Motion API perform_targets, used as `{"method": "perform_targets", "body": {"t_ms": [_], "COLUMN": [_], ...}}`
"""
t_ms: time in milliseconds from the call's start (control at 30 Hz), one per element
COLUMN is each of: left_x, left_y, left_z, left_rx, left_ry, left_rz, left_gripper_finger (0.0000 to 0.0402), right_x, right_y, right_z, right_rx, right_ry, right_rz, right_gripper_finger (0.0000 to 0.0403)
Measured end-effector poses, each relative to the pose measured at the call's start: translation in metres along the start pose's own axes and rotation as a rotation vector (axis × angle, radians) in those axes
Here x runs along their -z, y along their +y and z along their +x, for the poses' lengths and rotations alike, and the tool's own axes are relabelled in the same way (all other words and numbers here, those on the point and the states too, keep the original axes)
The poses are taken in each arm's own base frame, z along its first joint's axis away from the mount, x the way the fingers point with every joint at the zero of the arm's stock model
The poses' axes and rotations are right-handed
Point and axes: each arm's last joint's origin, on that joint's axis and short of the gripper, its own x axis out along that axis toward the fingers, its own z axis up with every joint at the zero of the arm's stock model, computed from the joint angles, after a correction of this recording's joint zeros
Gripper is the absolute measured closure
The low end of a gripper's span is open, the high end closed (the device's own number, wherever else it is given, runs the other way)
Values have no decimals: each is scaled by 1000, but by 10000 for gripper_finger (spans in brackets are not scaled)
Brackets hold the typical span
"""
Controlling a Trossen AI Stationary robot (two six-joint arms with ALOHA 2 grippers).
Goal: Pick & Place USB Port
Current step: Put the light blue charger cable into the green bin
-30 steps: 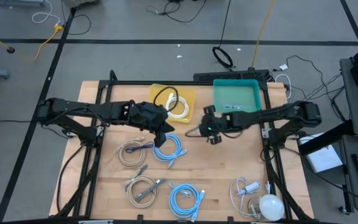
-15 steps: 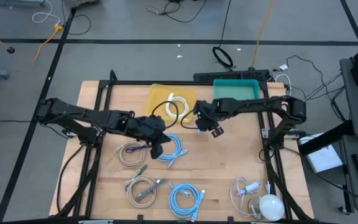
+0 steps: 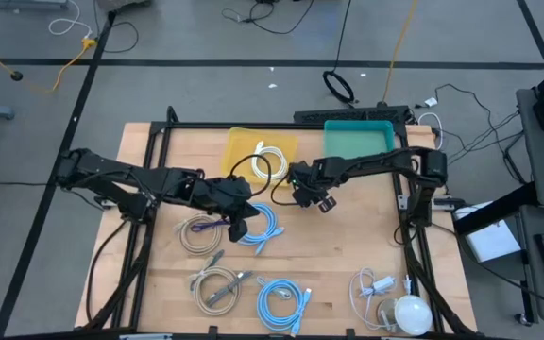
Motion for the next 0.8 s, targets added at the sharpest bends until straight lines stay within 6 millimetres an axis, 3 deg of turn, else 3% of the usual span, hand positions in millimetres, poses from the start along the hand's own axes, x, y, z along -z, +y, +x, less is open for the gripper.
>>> {"method": "perform_targets", "body": {"t_ms": [267,567,700,800], "left_x": [4,8,7,6], "left_y": [-9,-14,-12,-10], "left_z": [-1,-2,-2,-2], "left_rx": [14,-1,-14,-20], "left_ry": [5,1,-6,-11], "left_rz": [-23,-25,-25,-18], "left_gripper_finger": [401,401,401,401], "right_x": [-6,-12,-16,-18], "right_y": [-3,6,11,11], "right_z": [16,19,0,-38], "right_rx": [32,14,107,194], "right_ry": [-11,20,42,9], "right_rz": [15,142,281,423], "right_gripper_finger": [257,380,376,380]}}
